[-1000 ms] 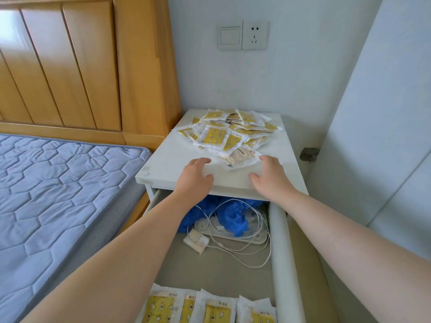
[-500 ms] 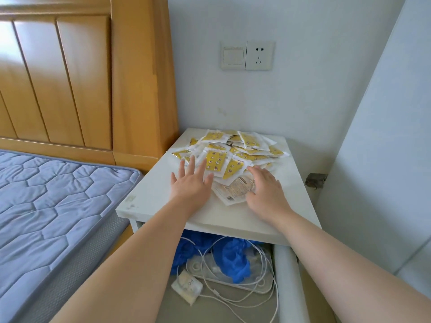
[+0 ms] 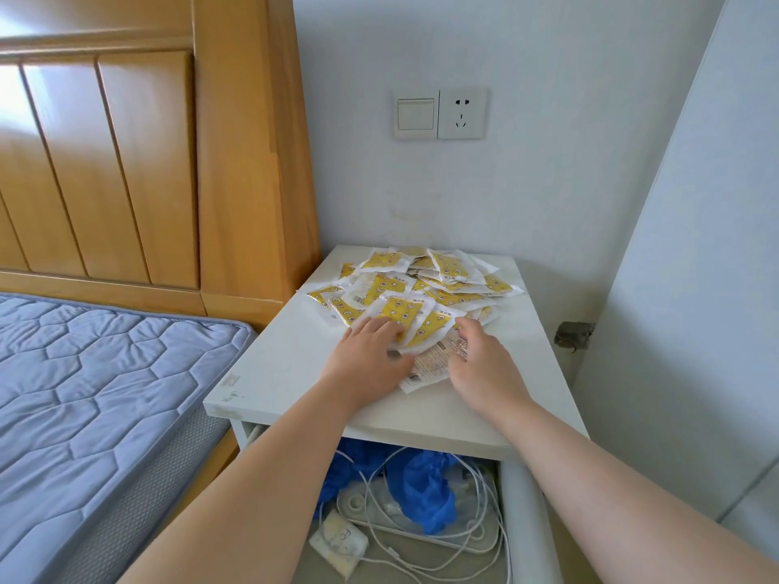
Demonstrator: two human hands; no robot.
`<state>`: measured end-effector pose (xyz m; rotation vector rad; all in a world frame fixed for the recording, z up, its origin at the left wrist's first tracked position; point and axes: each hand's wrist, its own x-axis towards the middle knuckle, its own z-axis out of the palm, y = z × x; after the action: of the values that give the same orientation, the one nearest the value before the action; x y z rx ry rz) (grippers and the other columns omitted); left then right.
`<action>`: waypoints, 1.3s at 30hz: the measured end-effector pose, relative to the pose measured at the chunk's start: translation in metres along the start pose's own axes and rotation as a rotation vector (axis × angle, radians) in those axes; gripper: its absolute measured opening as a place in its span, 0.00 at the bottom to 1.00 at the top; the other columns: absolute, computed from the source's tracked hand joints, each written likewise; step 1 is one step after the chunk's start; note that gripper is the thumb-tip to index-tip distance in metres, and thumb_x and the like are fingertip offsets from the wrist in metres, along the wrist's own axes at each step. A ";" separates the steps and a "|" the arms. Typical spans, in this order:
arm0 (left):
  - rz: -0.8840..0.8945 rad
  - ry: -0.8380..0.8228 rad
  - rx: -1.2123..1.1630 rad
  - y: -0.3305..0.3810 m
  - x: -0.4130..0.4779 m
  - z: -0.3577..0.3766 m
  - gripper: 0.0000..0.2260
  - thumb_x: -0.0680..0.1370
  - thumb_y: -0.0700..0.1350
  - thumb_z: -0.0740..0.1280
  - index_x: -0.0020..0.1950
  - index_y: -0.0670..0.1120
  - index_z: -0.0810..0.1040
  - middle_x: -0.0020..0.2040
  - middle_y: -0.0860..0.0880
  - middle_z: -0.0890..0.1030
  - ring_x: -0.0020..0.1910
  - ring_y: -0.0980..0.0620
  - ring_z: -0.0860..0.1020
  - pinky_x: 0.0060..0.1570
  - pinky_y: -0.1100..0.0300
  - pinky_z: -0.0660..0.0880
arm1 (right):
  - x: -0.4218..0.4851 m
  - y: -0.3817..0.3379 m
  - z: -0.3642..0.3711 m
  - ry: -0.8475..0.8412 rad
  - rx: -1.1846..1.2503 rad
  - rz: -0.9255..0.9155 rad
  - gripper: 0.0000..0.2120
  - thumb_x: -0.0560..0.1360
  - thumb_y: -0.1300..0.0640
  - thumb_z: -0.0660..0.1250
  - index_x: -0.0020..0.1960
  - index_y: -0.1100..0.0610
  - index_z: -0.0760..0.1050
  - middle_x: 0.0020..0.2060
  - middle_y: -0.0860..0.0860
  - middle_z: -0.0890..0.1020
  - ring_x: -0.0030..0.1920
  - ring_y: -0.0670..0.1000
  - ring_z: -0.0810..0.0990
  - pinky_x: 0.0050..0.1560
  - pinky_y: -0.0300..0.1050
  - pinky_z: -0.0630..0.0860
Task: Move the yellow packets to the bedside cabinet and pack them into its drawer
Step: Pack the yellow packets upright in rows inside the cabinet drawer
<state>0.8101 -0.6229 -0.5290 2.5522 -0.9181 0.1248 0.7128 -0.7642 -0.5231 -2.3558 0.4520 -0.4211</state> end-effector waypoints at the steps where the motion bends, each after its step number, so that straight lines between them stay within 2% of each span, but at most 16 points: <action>1: 0.005 0.011 -0.037 0.001 -0.003 -0.001 0.19 0.79 0.53 0.60 0.70 0.53 0.69 0.72 0.55 0.67 0.69 0.53 0.66 0.67 0.58 0.63 | 0.000 0.000 0.000 0.011 0.022 0.006 0.28 0.77 0.61 0.57 0.75 0.51 0.58 0.69 0.52 0.70 0.69 0.53 0.66 0.70 0.51 0.62; 4: -0.002 0.042 -0.130 0.001 -0.010 -0.003 0.14 0.78 0.50 0.61 0.64 0.52 0.73 0.66 0.55 0.72 0.59 0.53 0.72 0.56 0.60 0.69 | 0.000 0.002 -0.001 0.080 0.139 0.026 0.27 0.76 0.62 0.58 0.74 0.51 0.59 0.69 0.50 0.69 0.69 0.51 0.65 0.64 0.45 0.65; 5: -0.003 0.057 -0.145 0.002 -0.010 -0.004 0.15 0.78 0.52 0.62 0.64 0.51 0.73 0.65 0.54 0.72 0.60 0.52 0.72 0.56 0.59 0.69 | 0.000 0.003 -0.001 0.099 0.170 0.032 0.28 0.76 0.63 0.58 0.74 0.50 0.60 0.69 0.50 0.69 0.69 0.51 0.66 0.61 0.43 0.65; 7: -0.019 0.060 -0.139 0.002 -0.009 -0.002 0.25 0.77 0.61 0.61 0.71 0.51 0.67 0.70 0.53 0.68 0.68 0.51 0.67 0.65 0.55 0.66 | -0.001 0.004 -0.002 0.102 0.186 0.045 0.28 0.76 0.63 0.58 0.74 0.49 0.59 0.69 0.51 0.69 0.68 0.51 0.67 0.59 0.42 0.66; 10: -0.034 -0.022 -0.009 0.005 -0.006 -0.001 0.35 0.74 0.68 0.59 0.77 0.53 0.57 0.76 0.53 0.60 0.75 0.51 0.57 0.74 0.50 0.54 | 0.000 0.005 -0.001 0.058 0.158 0.038 0.29 0.76 0.62 0.59 0.74 0.46 0.57 0.69 0.50 0.70 0.65 0.51 0.72 0.56 0.44 0.71; 12: -0.030 -0.041 0.057 0.008 -0.006 0.000 0.36 0.73 0.70 0.59 0.76 0.54 0.59 0.76 0.54 0.61 0.75 0.52 0.58 0.75 0.51 0.52 | 0.000 0.005 0.000 0.034 0.180 0.026 0.29 0.76 0.61 0.60 0.74 0.46 0.58 0.68 0.47 0.72 0.59 0.48 0.76 0.49 0.41 0.71; 14: -0.058 -0.013 0.020 0.013 -0.007 0.000 0.34 0.72 0.69 0.62 0.73 0.54 0.63 0.73 0.54 0.65 0.71 0.51 0.62 0.72 0.52 0.57 | 0.000 0.006 -0.001 0.039 0.210 0.017 0.28 0.76 0.61 0.60 0.73 0.46 0.59 0.64 0.46 0.76 0.54 0.48 0.78 0.46 0.41 0.72; 18: -0.071 0.016 -0.037 0.027 -0.007 0.003 0.26 0.75 0.62 0.63 0.69 0.52 0.67 0.66 0.53 0.72 0.62 0.50 0.71 0.58 0.56 0.70 | 0.000 0.006 -0.002 0.072 0.254 0.011 0.28 0.76 0.63 0.59 0.73 0.47 0.61 0.64 0.46 0.77 0.55 0.49 0.78 0.51 0.43 0.73; 20: -0.028 0.024 -0.009 0.031 -0.008 0.002 0.20 0.78 0.56 0.61 0.68 0.51 0.68 0.64 0.52 0.75 0.59 0.49 0.74 0.53 0.57 0.72 | 0.001 0.008 -0.002 0.108 0.236 0.009 0.28 0.75 0.64 0.60 0.73 0.48 0.61 0.65 0.48 0.75 0.58 0.51 0.77 0.54 0.46 0.74; 22: -0.003 0.035 -0.001 0.033 -0.012 -0.001 0.16 0.81 0.51 0.58 0.68 0.51 0.69 0.64 0.51 0.76 0.59 0.48 0.74 0.53 0.57 0.71 | 0.002 0.010 -0.002 0.166 0.213 0.027 0.28 0.75 0.65 0.60 0.73 0.49 0.62 0.67 0.50 0.72 0.63 0.52 0.74 0.57 0.46 0.71; 25: 0.017 0.058 -0.040 0.033 -0.018 -0.003 0.15 0.83 0.48 0.54 0.69 0.52 0.70 0.65 0.52 0.76 0.61 0.48 0.74 0.56 0.57 0.69 | 0.003 0.012 -0.002 0.249 0.153 0.002 0.29 0.73 0.68 0.60 0.72 0.51 0.64 0.68 0.50 0.69 0.69 0.51 0.67 0.59 0.38 0.63; 27: 0.025 0.074 -0.087 0.032 -0.023 -0.004 0.16 0.84 0.46 0.54 0.70 0.53 0.70 0.67 0.53 0.75 0.64 0.49 0.72 0.58 0.62 0.66 | 0.003 0.014 -0.001 0.268 0.085 -0.039 0.31 0.72 0.71 0.60 0.71 0.51 0.66 0.71 0.50 0.66 0.71 0.50 0.62 0.61 0.35 0.59; 30: 0.045 0.092 -0.197 0.030 -0.032 -0.005 0.16 0.83 0.42 0.55 0.68 0.52 0.74 0.66 0.54 0.76 0.66 0.52 0.71 0.53 0.75 0.59 | 0.004 0.017 0.000 0.317 0.018 -0.047 0.29 0.71 0.72 0.61 0.68 0.51 0.73 0.74 0.52 0.63 0.73 0.52 0.59 0.70 0.44 0.60; 33: 0.032 0.084 -0.289 0.025 -0.038 -0.007 0.19 0.81 0.36 0.56 0.67 0.52 0.75 0.67 0.55 0.74 0.68 0.55 0.69 0.52 0.85 0.52 | 0.003 0.015 0.001 0.355 0.001 -0.125 0.25 0.69 0.73 0.62 0.59 0.52 0.81 0.72 0.52 0.68 0.72 0.53 0.62 0.72 0.53 0.59; 36: -0.013 0.056 -0.359 0.020 -0.038 -0.007 0.28 0.77 0.28 0.54 0.65 0.56 0.76 0.69 0.57 0.72 0.72 0.57 0.64 0.59 0.79 0.50 | 0.000 0.014 0.001 0.331 0.049 -0.196 0.22 0.69 0.75 0.63 0.52 0.53 0.84 0.65 0.51 0.76 0.68 0.54 0.68 0.70 0.53 0.62; 39: -0.089 0.107 -0.478 0.017 -0.035 -0.009 0.26 0.78 0.28 0.54 0.62 0.54 0.80 0.68 0.57 0.74 0.71 0.57 0.65 0.61 0.76 0.55 | -0.002 0.010 0.001 0.327 0.059 -0.253 0.17 0.69 0.73 0.67 0.49 0.56 0.85 0.55 0.51 0.82 0.61 0.54 0.74 0.66 0.47 0.67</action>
<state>0.7727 -0.6106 -0.5227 2.1152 -0.6929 0.0115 0.7094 -0.7700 -0.5313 -2.2998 0.2837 -0.9333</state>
